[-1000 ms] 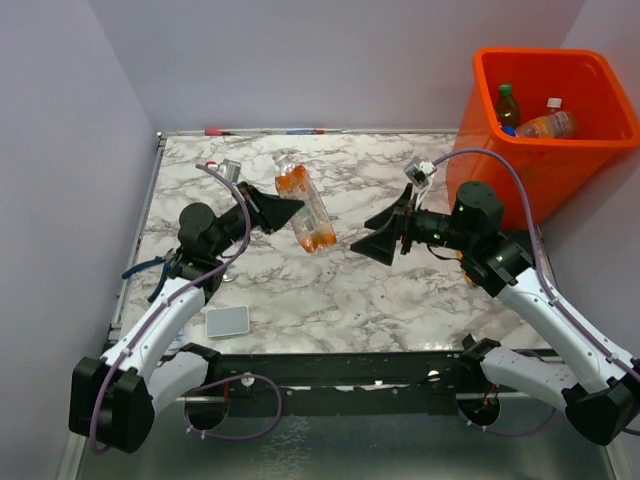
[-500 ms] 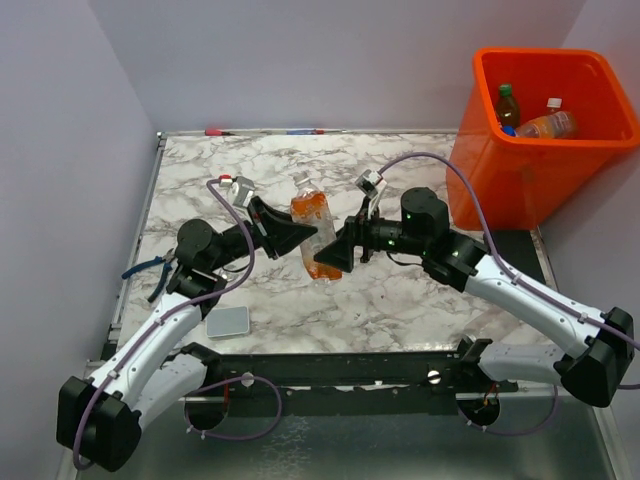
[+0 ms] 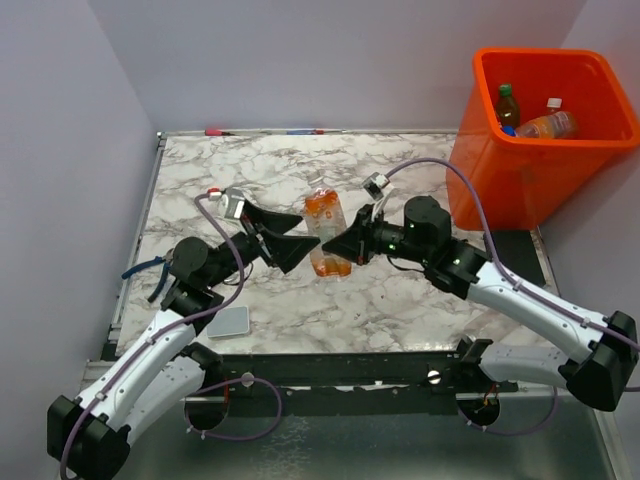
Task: Put the plastic bottles in the bin
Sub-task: Pick up the plastic bottle at the center of the board, then place the plastic bottle in the trash bin.
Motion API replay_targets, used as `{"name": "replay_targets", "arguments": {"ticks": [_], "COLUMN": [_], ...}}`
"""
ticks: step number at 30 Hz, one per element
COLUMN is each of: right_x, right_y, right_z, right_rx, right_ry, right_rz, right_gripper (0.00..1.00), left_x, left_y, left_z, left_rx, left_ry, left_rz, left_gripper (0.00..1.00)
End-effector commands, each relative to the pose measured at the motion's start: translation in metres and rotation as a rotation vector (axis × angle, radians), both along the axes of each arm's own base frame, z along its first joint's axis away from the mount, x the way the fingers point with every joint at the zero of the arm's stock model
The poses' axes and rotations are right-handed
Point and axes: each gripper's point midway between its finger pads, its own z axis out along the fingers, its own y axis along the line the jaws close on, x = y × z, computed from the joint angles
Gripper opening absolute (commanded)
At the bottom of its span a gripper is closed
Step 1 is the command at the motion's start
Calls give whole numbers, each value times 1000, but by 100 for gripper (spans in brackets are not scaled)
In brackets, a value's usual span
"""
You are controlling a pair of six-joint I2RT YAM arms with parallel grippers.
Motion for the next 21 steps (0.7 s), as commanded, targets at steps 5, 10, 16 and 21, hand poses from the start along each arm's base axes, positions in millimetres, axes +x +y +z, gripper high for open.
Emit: {"name": "replay_targets", "arguments": {"ticks": [5,10,16,21], "right_x": [19,38,59,72], "right_y": [-93,-171,-251,-287], "right_z": [83,149,221,278], "right_rx": [-111,-188,-297,-279], "right_ry": [-220,-341,-448,-559], "right_rz": [-372,-729,-1173,-1424], "right_gripper": [0,0,0,0], "left_x": [28,52,68,71], "left_y": [74,88,112,146], "left_z": [-9,-59,-95,-98], "left_rx": [-30,279,408,383], "left_ry": [15,106,217,253], "left_rz": [483,595,745,930], "left_gripper": [99,99,99,99]}}
